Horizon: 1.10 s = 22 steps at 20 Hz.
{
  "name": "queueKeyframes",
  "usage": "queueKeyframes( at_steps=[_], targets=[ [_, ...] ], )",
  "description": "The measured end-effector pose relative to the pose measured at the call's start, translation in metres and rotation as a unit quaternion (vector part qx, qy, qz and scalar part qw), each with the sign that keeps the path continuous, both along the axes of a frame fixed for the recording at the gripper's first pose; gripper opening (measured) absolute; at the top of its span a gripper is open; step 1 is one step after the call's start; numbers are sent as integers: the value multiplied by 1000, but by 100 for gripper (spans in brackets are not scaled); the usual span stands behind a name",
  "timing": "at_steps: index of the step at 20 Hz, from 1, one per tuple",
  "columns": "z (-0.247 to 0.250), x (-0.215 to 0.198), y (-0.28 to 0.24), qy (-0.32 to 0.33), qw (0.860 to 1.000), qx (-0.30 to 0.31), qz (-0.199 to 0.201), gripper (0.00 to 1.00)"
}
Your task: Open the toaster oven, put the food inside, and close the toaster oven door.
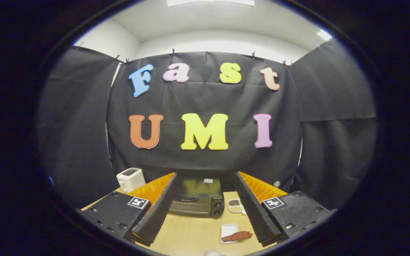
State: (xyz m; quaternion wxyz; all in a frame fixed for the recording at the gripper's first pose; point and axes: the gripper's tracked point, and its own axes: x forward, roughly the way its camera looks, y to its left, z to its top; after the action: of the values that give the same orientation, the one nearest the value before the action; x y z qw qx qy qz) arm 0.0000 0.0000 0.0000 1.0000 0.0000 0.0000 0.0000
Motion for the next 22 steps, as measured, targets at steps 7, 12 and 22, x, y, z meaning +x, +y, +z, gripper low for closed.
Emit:
queueKeyframes(
  at_steps=[7, 12, 22],
  targets=[
    [-27, 17, 21, 16, 1000, 4, 9, 100],
    [-40, 35, 31, 22, 1000, 3, 15, 100],
    [-93, 111, 63, 37, 999, 6, 36, 100]
  ],
)
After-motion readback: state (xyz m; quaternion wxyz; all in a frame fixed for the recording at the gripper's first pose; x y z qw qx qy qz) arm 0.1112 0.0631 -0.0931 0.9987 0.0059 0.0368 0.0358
